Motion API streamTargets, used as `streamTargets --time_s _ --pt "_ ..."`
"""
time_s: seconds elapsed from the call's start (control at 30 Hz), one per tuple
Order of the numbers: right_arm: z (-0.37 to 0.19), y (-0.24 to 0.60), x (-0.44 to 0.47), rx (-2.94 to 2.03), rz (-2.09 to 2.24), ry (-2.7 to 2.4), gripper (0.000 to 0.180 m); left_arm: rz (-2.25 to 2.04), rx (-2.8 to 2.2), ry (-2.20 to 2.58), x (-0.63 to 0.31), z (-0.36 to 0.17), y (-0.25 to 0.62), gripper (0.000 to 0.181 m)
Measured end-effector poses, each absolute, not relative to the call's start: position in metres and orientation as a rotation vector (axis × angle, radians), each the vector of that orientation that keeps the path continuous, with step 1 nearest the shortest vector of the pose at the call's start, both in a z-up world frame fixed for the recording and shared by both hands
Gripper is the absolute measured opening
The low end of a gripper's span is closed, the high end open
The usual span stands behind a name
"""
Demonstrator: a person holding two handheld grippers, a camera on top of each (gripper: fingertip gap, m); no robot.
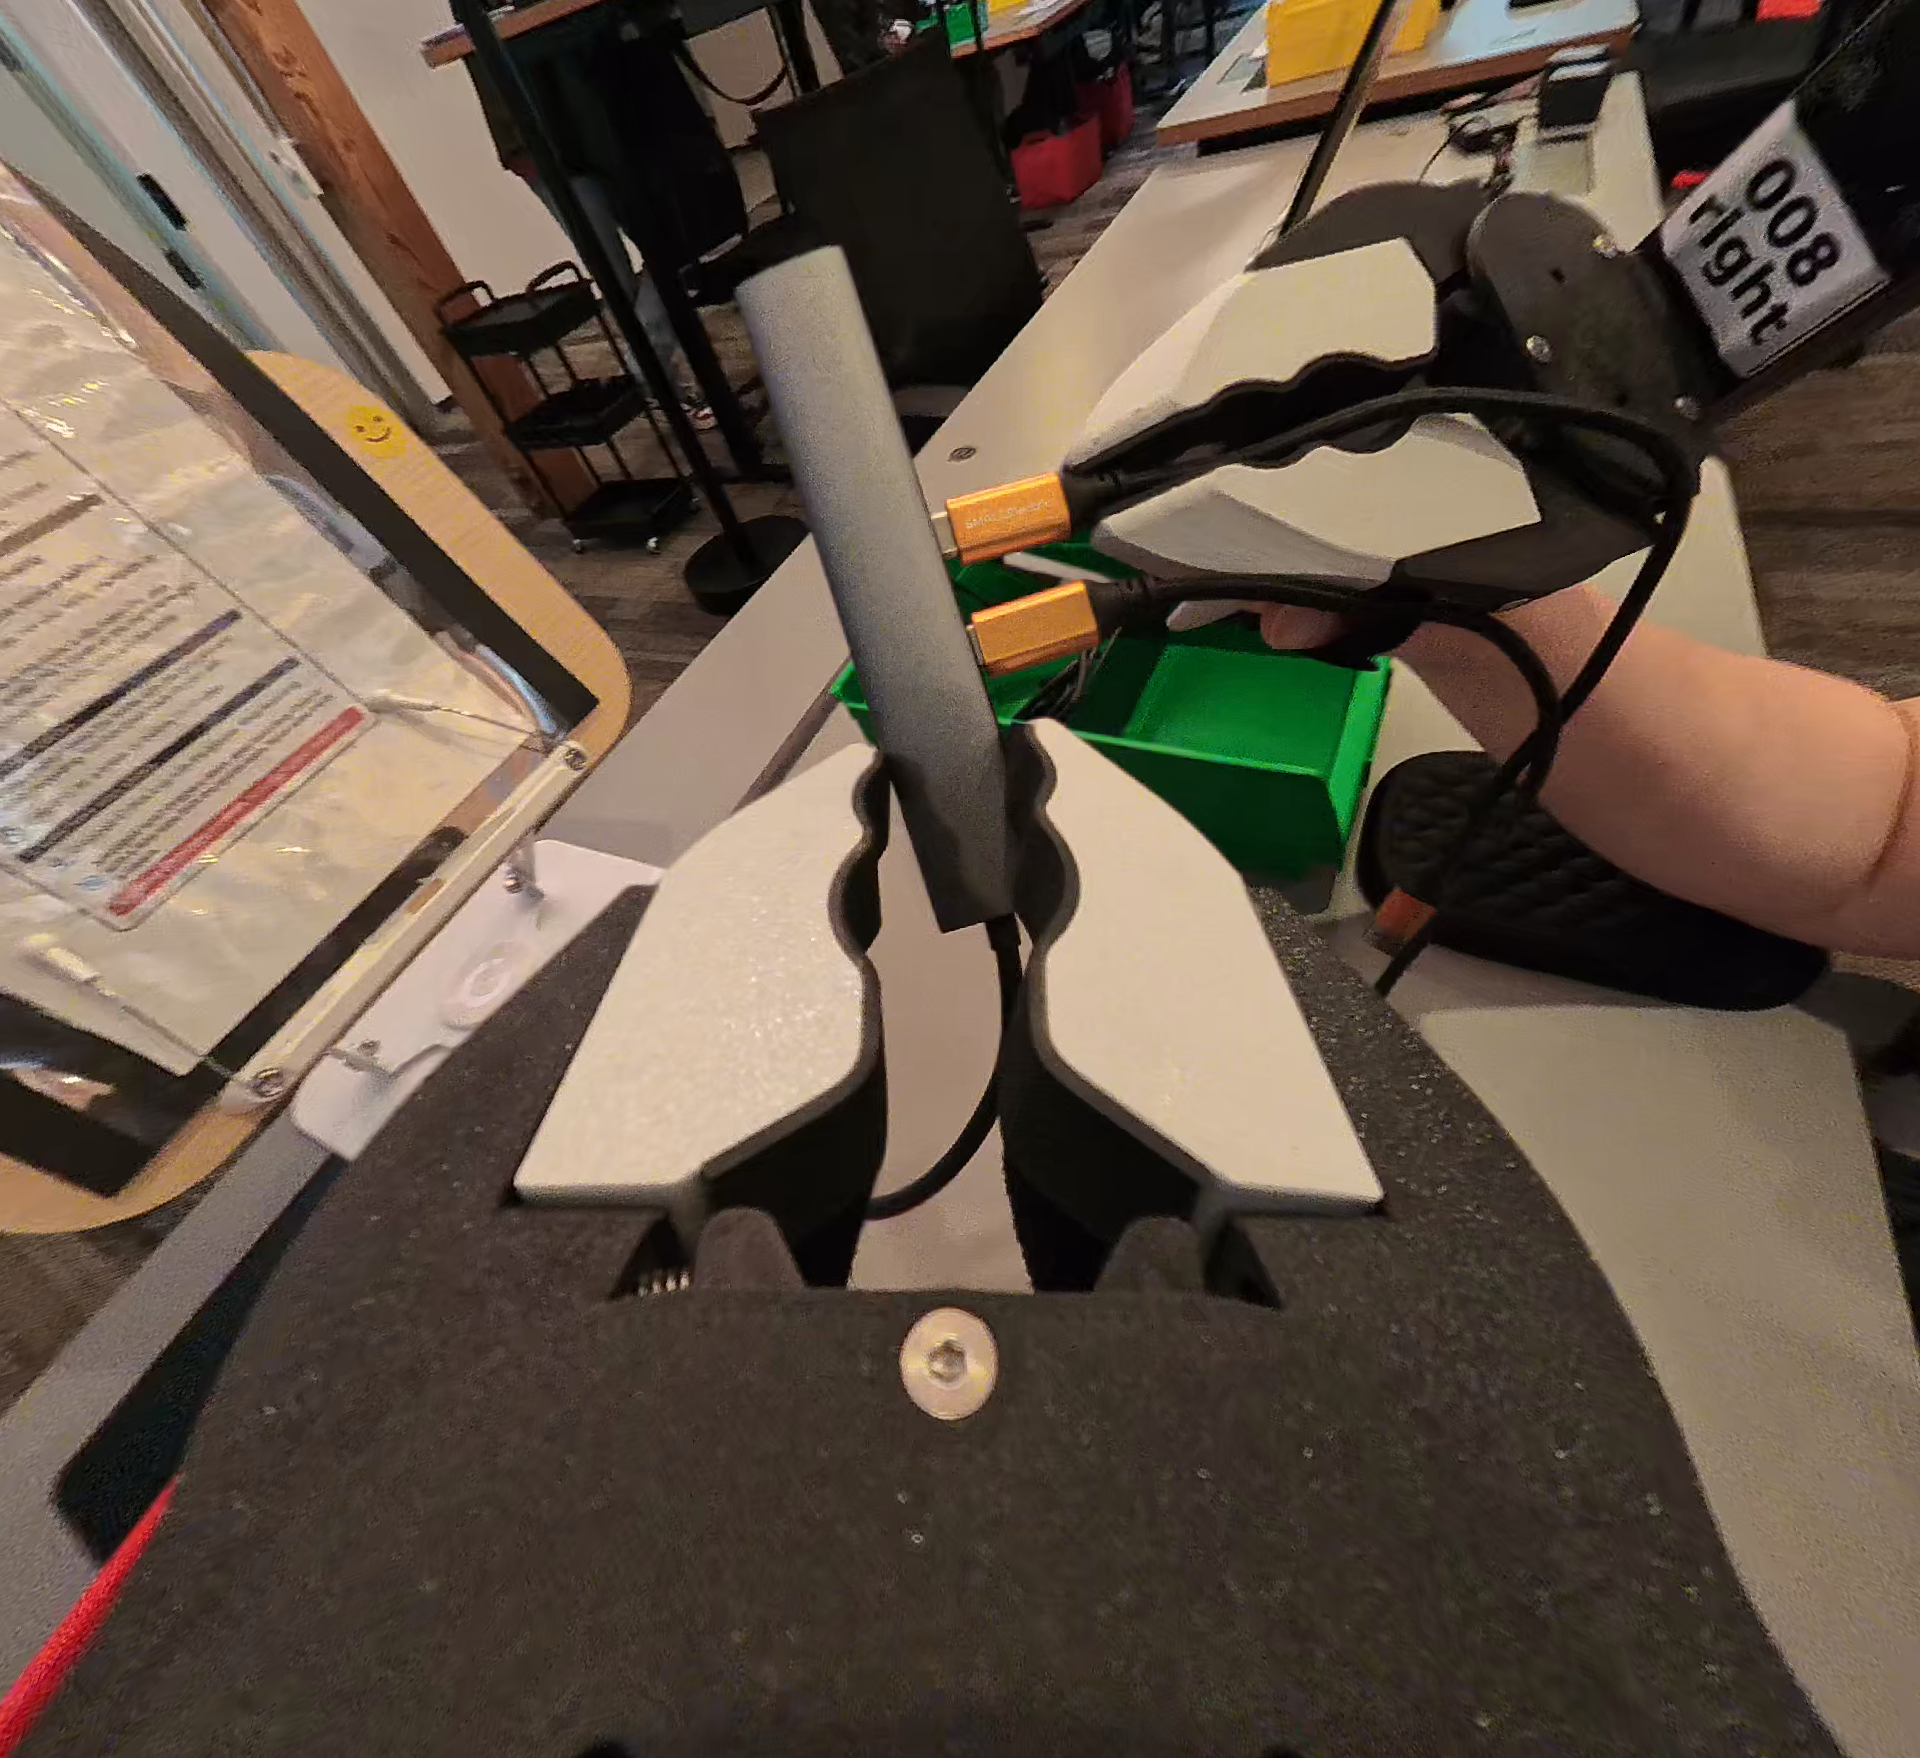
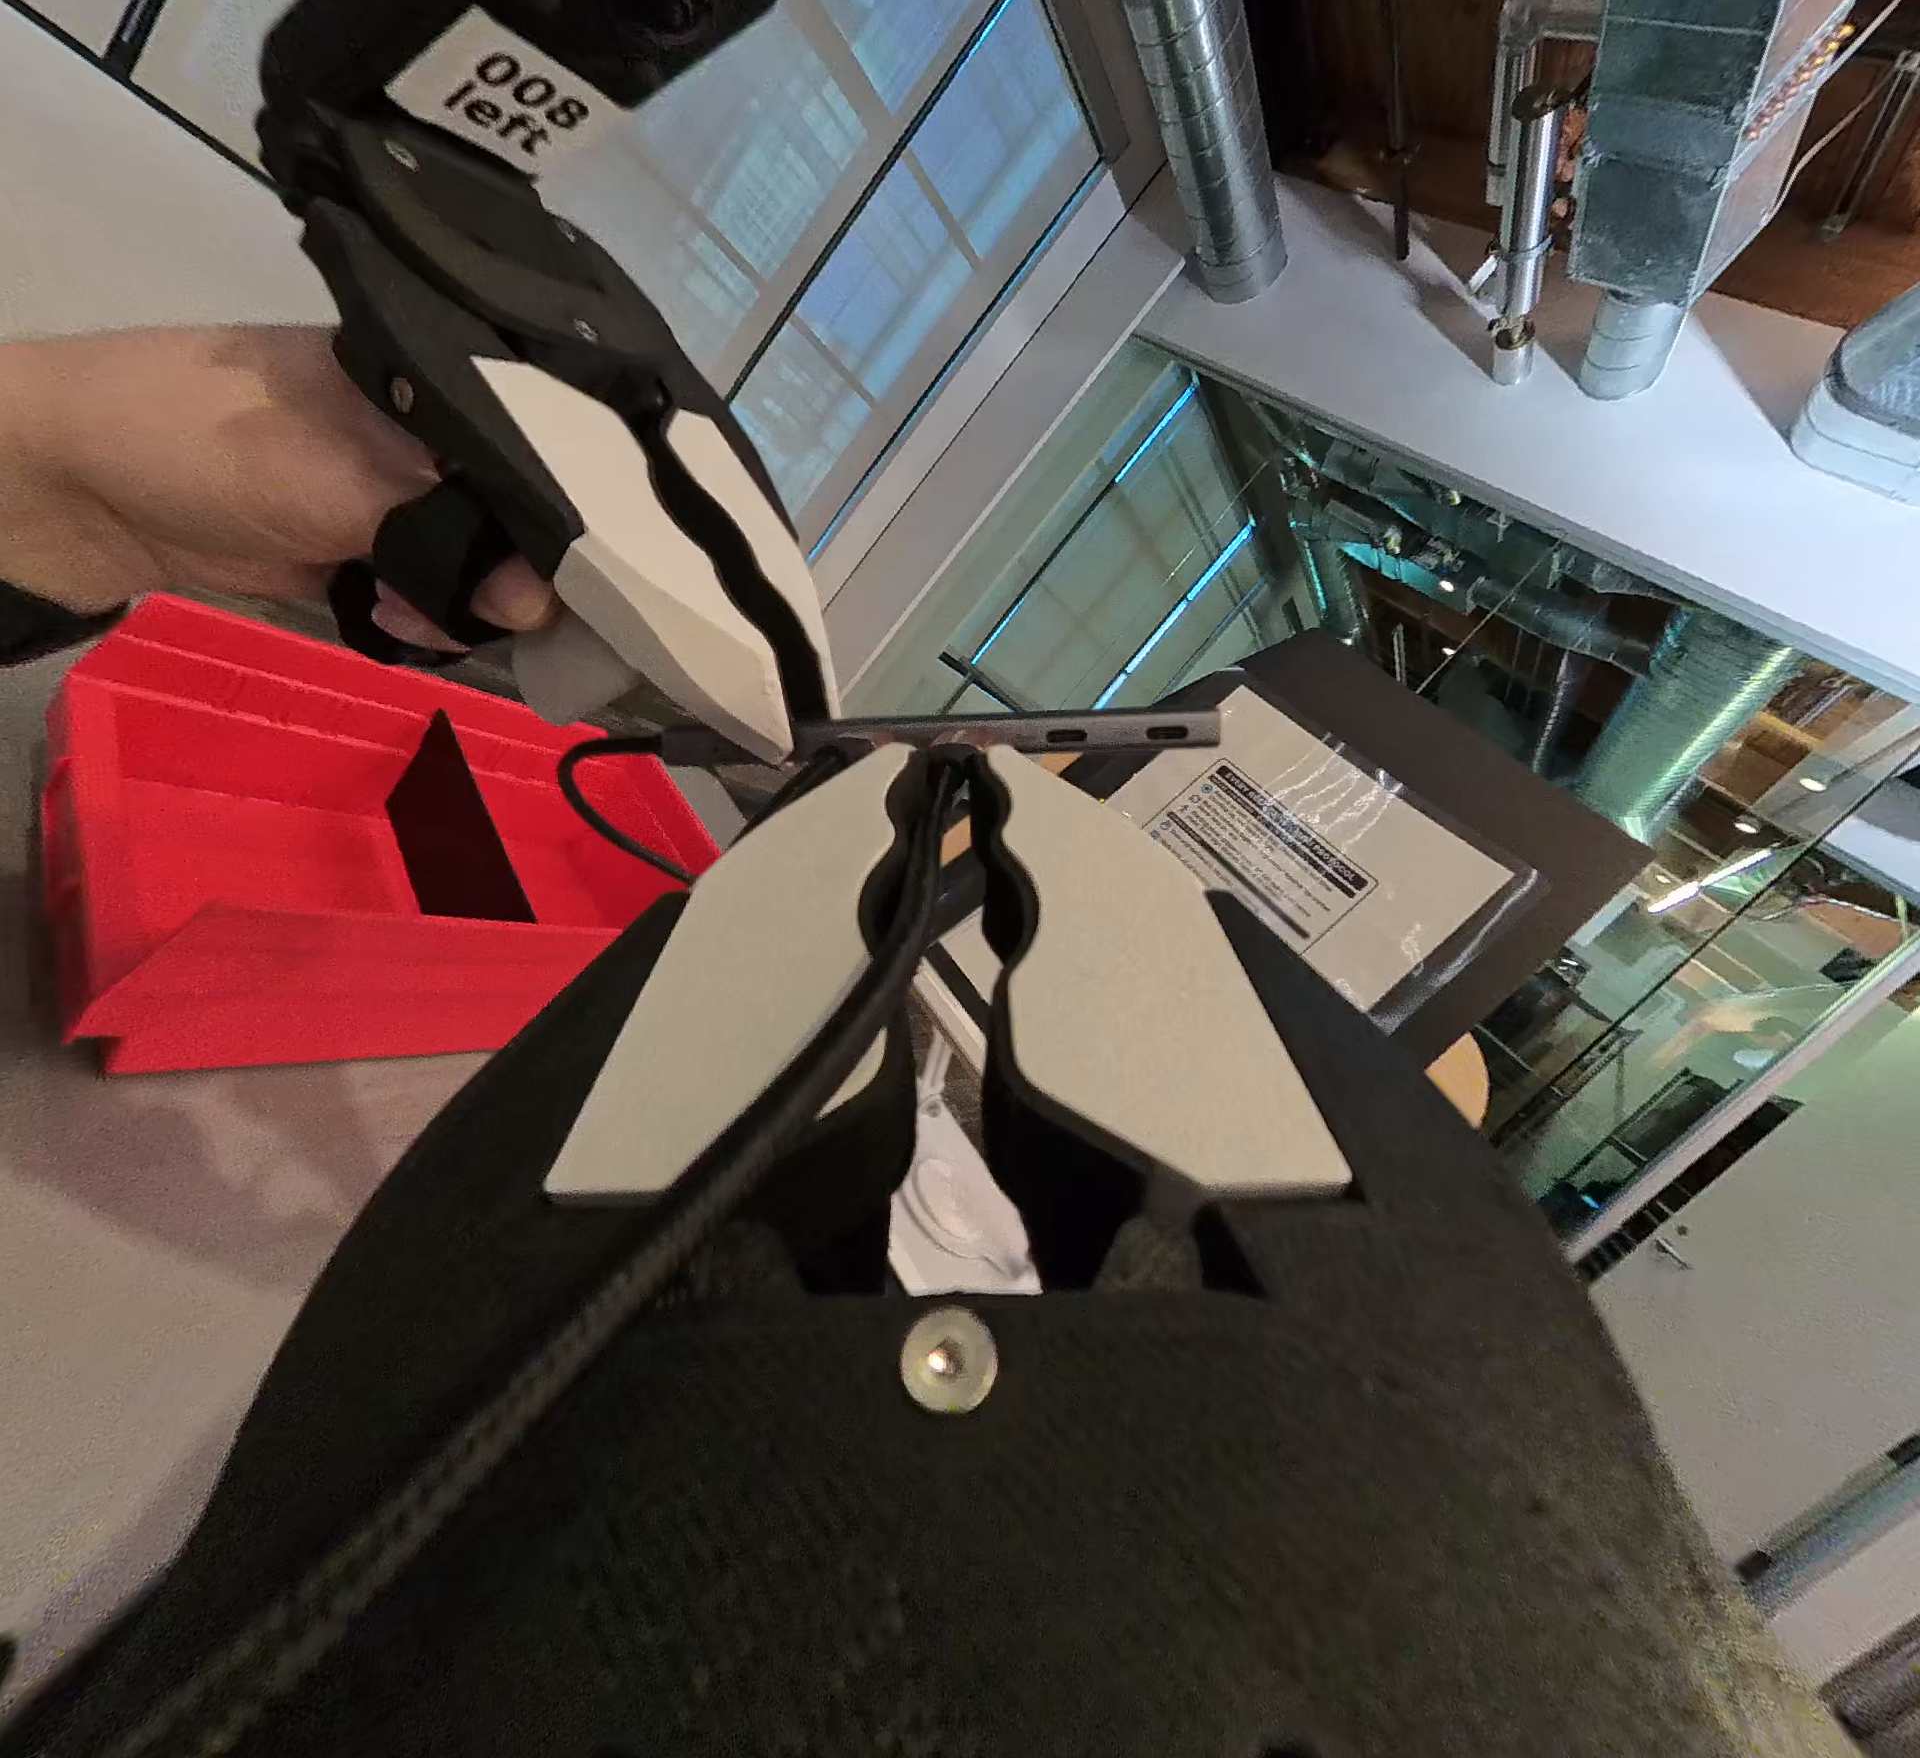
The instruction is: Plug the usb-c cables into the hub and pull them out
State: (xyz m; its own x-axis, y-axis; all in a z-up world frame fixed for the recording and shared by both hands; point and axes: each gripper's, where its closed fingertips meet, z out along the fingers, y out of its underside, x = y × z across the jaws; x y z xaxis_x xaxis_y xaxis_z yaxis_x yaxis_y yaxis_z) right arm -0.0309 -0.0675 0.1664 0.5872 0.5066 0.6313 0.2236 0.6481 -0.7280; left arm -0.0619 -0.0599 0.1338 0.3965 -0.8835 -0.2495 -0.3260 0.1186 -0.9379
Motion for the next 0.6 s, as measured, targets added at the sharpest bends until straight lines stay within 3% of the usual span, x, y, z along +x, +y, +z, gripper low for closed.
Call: streamTargets --time_s 0.6 --pt "0.203 -0.132 -0.02 -0.596 -0.032 -0.986 0.008 -0.738 -1.126 1.172 -0.042 0.168 -0.103 0.021"
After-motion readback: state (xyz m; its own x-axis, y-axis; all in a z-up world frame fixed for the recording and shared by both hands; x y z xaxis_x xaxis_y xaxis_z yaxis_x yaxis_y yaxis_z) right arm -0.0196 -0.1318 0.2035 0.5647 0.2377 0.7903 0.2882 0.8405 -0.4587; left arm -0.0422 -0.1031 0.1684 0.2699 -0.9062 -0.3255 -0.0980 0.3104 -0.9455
